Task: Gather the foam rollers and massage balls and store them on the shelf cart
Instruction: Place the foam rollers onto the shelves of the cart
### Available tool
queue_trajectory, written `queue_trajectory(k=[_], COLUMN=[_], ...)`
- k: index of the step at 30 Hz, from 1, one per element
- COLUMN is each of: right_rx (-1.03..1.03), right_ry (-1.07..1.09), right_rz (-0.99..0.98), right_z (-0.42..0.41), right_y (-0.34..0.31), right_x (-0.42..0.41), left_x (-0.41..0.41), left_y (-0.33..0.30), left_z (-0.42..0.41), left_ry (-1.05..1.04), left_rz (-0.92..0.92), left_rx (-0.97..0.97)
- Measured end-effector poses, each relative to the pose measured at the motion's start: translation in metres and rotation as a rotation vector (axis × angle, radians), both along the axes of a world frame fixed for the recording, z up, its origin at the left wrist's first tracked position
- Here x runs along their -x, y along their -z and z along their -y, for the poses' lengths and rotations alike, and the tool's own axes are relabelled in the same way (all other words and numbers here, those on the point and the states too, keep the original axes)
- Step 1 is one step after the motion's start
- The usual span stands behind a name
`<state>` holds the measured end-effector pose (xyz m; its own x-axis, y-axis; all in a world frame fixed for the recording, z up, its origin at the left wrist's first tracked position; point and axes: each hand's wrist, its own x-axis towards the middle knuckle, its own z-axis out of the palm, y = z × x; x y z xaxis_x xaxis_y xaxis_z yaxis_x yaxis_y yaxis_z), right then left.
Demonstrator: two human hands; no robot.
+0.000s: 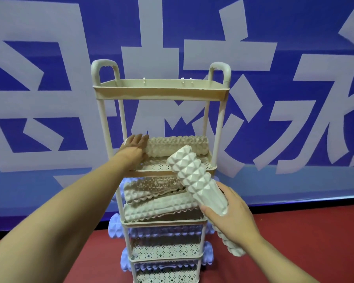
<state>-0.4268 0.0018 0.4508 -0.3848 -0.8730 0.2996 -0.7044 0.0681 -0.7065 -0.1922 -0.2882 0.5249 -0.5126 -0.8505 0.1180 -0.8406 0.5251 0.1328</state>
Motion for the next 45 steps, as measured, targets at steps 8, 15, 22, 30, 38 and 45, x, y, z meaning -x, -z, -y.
queue_trajectory(k=[8, 15, 22, 30, 38, 45], right_rx=[0.052, 0.036, -0.040, -0.145, -0.177, -0.201], right_ry=[0.014, 0.035, 0.083, 0.046, 0.002, -0.076], right_rz=[-0.009, -0.146, -0.557, -0.978, -1.106, -1.016], right_z=[0.009, 0.006, 0.033, 0.085, 0.126, 0.148], right_y=[-0.021, -0.050, -0.099, -0.136, -0.131, -0.117], right_x=[-0.010, -0.027, -0.057, -0.085, -0.084, -0.080], left_x=[0.004, -0.028, -0.069, -0.067, -0.064, -0.066], left_y=[-0.001, 0.007, 0.044, 0.042, 0.035, 0.036], left_z=[-0.025, -0.075, -0.106, -0.113, -0.114, -0.111], left_ry=[-0.070, 0.021, 0.017, -0.001, -0.005, 0.014], left_rz=[-0.085, -0.343, -0.162, -0.029, 0.059, 0.062], left_rx=[0.050, 0.144, 0.227, 0.055, -0.029, -0.038])
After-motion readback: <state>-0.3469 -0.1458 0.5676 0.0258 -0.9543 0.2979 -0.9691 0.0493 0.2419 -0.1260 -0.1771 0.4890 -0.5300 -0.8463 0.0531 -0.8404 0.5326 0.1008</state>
